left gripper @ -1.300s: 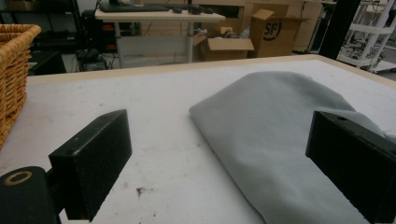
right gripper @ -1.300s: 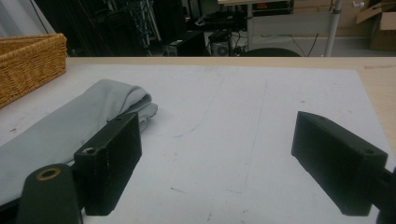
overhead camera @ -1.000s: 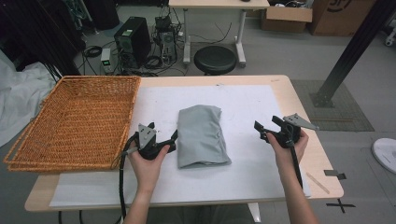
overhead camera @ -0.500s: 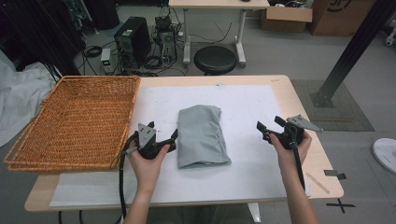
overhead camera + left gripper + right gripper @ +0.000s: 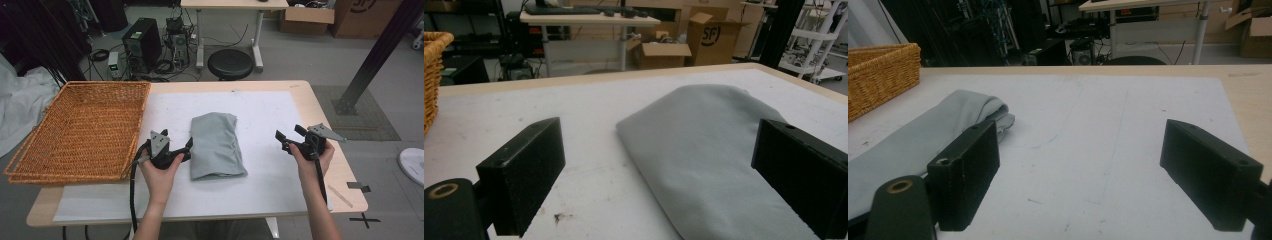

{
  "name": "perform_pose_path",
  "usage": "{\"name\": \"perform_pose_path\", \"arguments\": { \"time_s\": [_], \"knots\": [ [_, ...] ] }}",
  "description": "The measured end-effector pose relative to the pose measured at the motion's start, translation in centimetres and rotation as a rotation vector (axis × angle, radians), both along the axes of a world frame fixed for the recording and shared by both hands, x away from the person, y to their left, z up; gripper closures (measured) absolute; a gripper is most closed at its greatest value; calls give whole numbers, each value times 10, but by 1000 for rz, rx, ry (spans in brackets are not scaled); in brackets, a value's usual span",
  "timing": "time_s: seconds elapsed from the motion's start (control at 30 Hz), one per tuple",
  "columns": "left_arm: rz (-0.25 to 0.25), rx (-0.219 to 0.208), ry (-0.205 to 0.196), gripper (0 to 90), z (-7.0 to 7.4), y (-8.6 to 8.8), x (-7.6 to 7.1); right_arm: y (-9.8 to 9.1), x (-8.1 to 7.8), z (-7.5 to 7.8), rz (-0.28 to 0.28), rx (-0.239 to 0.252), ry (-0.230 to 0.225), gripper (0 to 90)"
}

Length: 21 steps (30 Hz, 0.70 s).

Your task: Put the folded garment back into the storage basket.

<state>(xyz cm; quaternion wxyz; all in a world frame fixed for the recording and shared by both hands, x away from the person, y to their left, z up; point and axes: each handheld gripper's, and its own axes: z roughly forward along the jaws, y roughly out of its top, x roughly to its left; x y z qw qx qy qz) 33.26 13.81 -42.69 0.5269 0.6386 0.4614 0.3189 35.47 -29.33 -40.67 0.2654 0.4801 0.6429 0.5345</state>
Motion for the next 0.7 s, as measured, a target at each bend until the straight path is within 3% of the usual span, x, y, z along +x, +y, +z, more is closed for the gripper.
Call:
{"name": "perform_pose_path", "arguments": {
  "time_s": [0.33, 0.47, 0.6, 0.7],
  "knots": [
    [11, 4, 27, 78, -5, -3, 10, 1, 5, -1, 4, 2, 4, 160],
    [2, -35, 57, 74, -7, -4, 17, 1, 7, -2, 7, 2, 5, 160],
    [2, -43, 55, 74, -6, -3, 20, 0, 7, -2, 5, 3, -1, 160],
    [-4, -26, 59, 73, -4, -5, 21, -2, 6, -3, -1, 16, -3, 160]
  ]
}}
